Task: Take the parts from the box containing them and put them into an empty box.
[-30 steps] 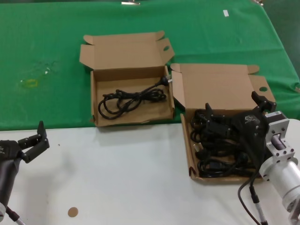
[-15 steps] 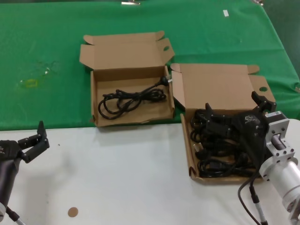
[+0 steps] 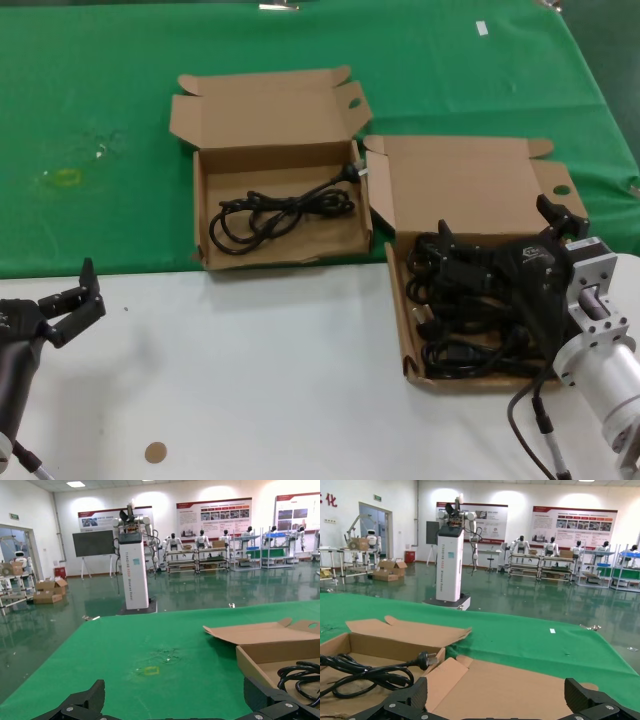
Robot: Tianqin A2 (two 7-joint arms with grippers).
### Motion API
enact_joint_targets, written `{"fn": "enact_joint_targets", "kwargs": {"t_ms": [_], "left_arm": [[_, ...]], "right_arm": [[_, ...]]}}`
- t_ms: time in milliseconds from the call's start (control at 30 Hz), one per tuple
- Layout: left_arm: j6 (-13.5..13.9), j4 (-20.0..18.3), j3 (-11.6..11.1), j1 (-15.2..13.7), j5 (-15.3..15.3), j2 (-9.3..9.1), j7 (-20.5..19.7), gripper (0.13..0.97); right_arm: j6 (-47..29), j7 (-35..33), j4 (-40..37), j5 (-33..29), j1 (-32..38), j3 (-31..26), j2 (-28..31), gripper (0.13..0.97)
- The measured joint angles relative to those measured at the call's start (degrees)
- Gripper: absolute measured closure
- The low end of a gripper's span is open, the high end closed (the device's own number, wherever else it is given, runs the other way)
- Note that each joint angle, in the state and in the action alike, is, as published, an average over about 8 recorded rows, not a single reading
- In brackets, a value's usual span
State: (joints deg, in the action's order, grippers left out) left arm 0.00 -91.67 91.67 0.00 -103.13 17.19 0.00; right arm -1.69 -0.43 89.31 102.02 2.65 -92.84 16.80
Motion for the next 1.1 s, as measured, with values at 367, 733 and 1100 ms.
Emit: {"fn": "enact_joint_targets", "kwargs": {"t_ms": [367,733,1100], "left_arm": [[0.0,0.0,0.0,0.0,0.0,0.0,0.0,0.132],[0.0,0.0,0.0,0.0,0.0,0.0,0.0,0.132],[0.0,0.0,0.0,0.0,0.0,0.0,0.0,0.132]], "right_arm": [[0.0,0.0,0.0,0.0,0.0,0.0,0.0,0.129],[0.0,0.0,0.0,0.0,0.0,0.0,0.0,0.129],[0.0,0.0,0.0,0.0,0.0,0.0,0.0,0.129]]}}
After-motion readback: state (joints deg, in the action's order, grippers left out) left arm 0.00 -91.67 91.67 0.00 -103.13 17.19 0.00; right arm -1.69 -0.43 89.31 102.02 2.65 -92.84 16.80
